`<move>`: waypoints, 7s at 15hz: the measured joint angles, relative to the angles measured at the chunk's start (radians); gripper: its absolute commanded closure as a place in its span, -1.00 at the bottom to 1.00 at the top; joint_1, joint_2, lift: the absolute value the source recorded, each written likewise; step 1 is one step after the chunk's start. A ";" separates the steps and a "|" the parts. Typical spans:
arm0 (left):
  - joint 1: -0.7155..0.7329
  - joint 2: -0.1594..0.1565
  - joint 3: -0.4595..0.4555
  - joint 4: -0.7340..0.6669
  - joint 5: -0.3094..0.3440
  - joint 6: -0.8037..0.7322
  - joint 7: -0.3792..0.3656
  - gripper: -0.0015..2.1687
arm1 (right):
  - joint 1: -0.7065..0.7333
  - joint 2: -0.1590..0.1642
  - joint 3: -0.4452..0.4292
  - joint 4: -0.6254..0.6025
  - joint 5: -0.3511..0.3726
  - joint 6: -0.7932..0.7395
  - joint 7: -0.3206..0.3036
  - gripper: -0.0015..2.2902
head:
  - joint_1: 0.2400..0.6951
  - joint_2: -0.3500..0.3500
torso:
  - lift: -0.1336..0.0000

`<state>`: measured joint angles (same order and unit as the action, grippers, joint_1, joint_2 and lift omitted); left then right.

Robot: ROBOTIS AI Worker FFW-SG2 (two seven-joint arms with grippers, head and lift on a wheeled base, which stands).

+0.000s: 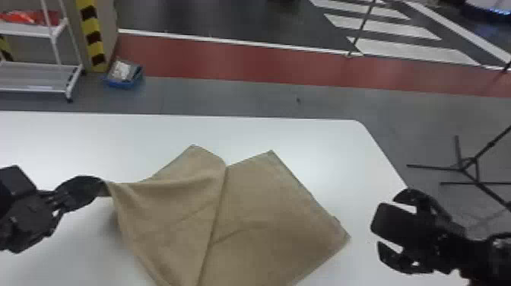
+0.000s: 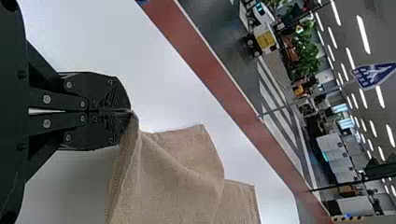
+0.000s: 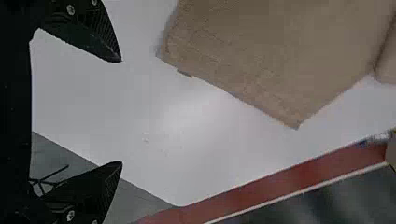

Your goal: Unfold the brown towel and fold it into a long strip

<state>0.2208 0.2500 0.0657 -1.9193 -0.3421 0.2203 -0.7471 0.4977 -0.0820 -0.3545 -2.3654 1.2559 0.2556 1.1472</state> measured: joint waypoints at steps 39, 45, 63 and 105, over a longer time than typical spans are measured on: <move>-0.793 -0.082 -0.045 0.391 0.090 0.367 0.274 0.76 | -0.965 -0.138 0.038 0.513 -0.576 0.749 -0.238 0.97 | -0.17 -0.47 | -0.73; -0.342 -0.082 0.150 0.069 0.113 0.125 0.243 0.76 | -0.583 -0.154 -0.028 0.251 -0.662 0.645 -0.194 0.97 | 0.41 -0.34 | -0.73; 0.220 -0.052 0.513 0.150 0.124 -0.664 -0.140 0.76 | -0.076 -0.027 -0.341 0.294 -0.773 -0.001 0.148 0.97 | 1.00 -0.25 | -0.73; -0.256 -0.035 0.229 0.332 -0.026 -0.101 0.062 -0.97 | -0.701 -0.206 -0.004 0.529 -0.649 1.051 -0.180 -0.93 | 1.00 -0.38 | -0.72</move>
<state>-0.0354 0.2153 0.2949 -1.5875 -0.3679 0.1197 -0.6848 -0.2031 -0.2881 -0.3583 -1.8367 0.6070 1.3068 0.9674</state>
